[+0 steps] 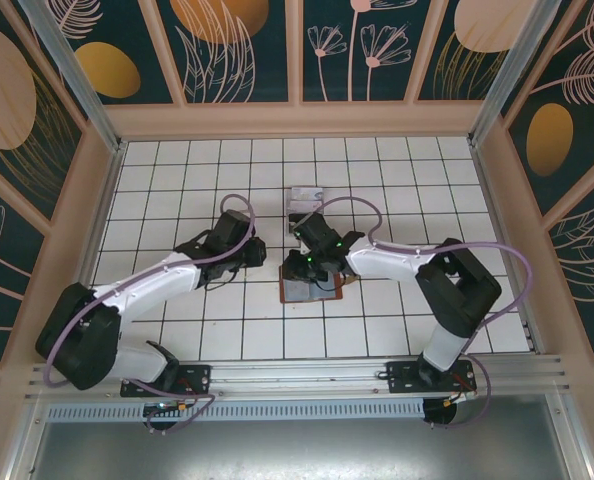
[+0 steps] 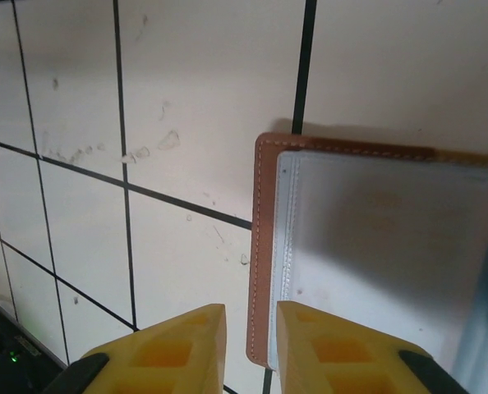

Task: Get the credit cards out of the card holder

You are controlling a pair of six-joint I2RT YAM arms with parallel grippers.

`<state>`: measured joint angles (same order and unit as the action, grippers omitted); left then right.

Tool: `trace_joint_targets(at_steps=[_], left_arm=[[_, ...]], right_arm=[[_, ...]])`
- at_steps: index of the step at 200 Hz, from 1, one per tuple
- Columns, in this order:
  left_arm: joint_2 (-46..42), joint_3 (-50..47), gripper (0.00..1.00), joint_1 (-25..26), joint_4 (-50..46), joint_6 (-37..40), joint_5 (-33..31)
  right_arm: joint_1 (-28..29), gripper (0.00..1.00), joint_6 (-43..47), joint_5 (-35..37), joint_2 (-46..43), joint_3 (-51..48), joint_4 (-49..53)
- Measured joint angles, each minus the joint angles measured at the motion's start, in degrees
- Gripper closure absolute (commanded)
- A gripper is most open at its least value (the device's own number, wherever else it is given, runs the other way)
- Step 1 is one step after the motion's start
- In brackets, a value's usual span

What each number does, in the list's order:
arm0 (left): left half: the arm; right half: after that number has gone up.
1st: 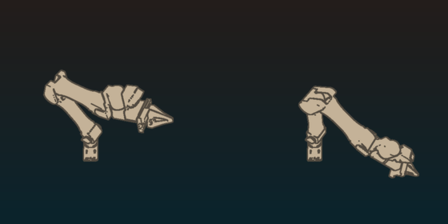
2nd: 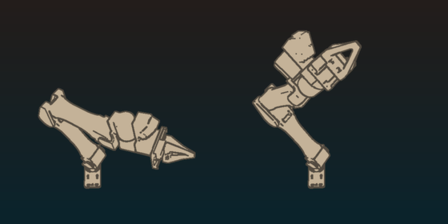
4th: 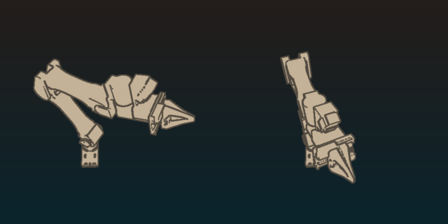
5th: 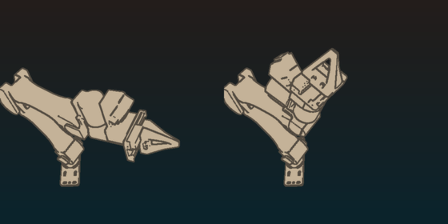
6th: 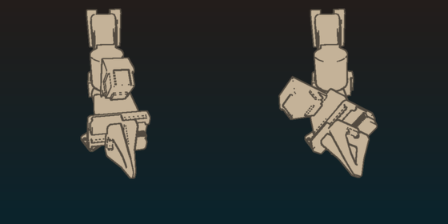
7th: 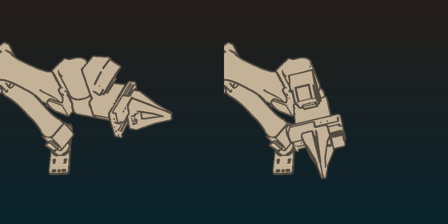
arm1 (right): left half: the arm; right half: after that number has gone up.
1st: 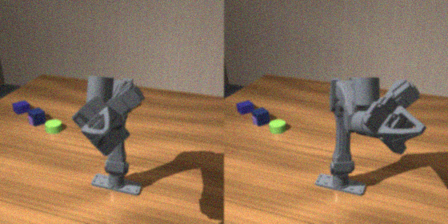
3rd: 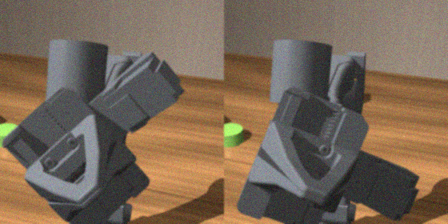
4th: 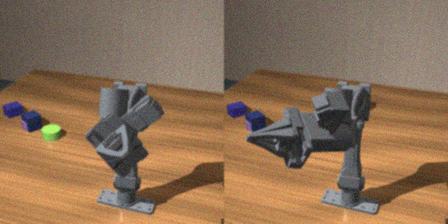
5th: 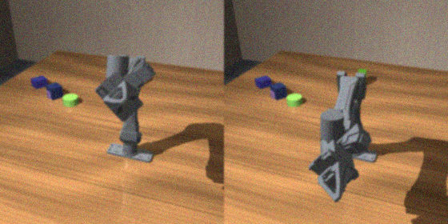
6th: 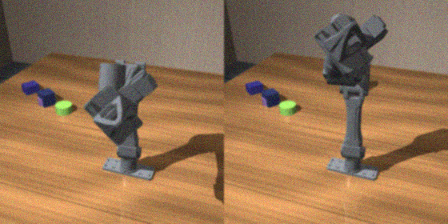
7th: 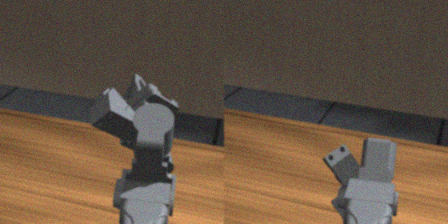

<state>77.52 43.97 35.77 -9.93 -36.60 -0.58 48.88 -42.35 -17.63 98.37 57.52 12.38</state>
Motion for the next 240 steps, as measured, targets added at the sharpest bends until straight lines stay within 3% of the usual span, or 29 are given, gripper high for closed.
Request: trace_joint_targets(at_steps=[38, 104, 240], left_arm=[[-5.22, -2.99, 0.79, 0.00, 1.68, -0.02, -1.95], [-6.03, -4.48, 0.81, 0.00, 2.49, -0.04, -3.02], [-7.13, -4.96, 0.82, 0.00, 3.39, -0.02, -3.15]], right_arm=[[0.74, 0.71, -0.20, -0.35, 3.30, 1.88, 0.07], [1.46, 0.69, -0.20, 0.09, 5.70, 3.32, 1.84], [3.23, 0.64, 0.04, 11.72, 6.88, 9.94, 15.69]])
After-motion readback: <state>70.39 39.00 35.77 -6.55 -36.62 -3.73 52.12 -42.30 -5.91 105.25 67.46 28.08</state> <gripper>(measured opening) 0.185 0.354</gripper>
